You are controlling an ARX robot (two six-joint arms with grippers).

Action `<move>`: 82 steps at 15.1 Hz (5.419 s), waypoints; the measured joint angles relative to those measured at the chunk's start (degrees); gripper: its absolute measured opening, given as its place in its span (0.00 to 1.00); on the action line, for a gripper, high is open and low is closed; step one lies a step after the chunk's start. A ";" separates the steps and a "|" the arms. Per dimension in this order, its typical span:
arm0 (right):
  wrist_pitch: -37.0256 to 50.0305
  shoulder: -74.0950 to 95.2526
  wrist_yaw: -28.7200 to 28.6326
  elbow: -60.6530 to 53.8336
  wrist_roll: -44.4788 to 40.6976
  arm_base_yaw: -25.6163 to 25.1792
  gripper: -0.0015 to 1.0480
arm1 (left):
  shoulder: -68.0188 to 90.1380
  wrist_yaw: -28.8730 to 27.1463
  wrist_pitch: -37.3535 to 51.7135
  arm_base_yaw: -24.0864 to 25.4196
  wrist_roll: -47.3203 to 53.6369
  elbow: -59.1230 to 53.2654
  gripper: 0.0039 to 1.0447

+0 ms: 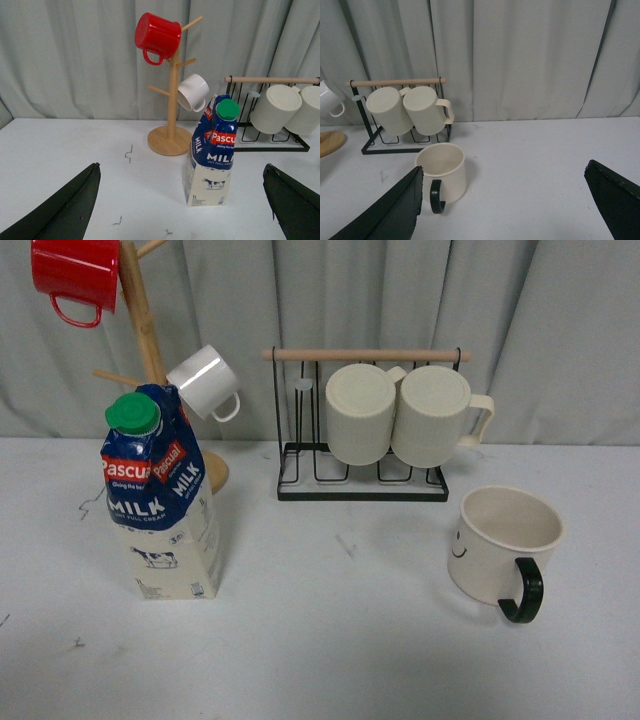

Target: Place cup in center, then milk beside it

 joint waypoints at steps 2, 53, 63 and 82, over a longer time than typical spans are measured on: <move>0.00 0.00 0.02 0.00 0.00 0.00 0.94 | 0.00 0.00 0.00 0.00 0.00 0.00 0.94; -2.23 108.87 3.32 62.34 20.46 19.10 0.03 | 0.00 -0.02 0.00 0.00 0.07 0.00 0.94; -8.15 117.18 11.23 70.16 28.79 22.80 0.03 | 0.00 -0.02 0.00 0.00 0.07 0.00 0.94; 47.17 71.12 12.22 22.23 1.25 12.48 0.22 | 0.00 0.00 0.00 0.00 0.07 0.00 0.94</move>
